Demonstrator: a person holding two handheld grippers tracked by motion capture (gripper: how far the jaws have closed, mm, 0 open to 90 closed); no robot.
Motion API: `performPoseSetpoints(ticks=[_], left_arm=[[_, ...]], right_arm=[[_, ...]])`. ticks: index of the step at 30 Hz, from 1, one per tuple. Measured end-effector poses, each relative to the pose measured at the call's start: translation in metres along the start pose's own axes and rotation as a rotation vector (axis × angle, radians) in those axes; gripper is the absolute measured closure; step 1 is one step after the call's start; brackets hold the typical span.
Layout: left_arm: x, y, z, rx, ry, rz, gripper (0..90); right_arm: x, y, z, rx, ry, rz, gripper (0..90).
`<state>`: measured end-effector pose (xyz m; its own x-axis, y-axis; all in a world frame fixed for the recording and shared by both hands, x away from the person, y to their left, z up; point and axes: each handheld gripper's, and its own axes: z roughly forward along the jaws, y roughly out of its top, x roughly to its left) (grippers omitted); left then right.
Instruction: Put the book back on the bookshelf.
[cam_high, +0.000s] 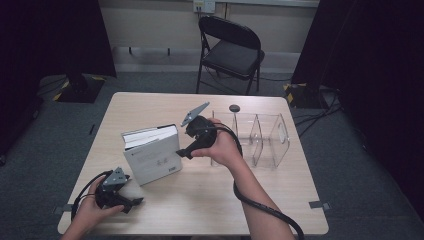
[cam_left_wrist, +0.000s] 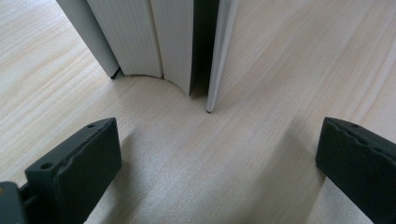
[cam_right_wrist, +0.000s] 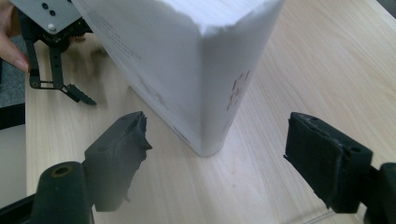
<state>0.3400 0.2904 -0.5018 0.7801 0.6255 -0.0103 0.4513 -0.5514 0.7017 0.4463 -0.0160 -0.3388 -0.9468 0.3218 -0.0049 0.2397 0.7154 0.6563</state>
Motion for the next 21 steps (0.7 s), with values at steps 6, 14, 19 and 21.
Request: performPoseSetpoints(ticks=[6, 14, 19, 21], left_arm=[[0.000, 0.000, 0.000, 0.002, -0.002, 0.003, 0.0], [0.000, 0.000, 0.000, 0.001, -0.002, 0.001, 0.0], [0.000, 0.000, 0.000, -0.002, 0.002, 0.005, 0.0], [0.001, 0.000, 0.000, -0.003, 0.004, 0.012, 0.0]], right_arm=[[-0.001, 0.008, 0.006, 0.014, 0.011, -0.019, 19.4], [-0.003, 0.023, 0.011, 0.020, 0.013, -0.051, 19.4], [-0.007, 0.029, 0.013, 0.018, 0.025, -0.065, 19.4], [-0.007, 0.032, 0.014, 0.009, 0.041, -0.069, 19.4]])
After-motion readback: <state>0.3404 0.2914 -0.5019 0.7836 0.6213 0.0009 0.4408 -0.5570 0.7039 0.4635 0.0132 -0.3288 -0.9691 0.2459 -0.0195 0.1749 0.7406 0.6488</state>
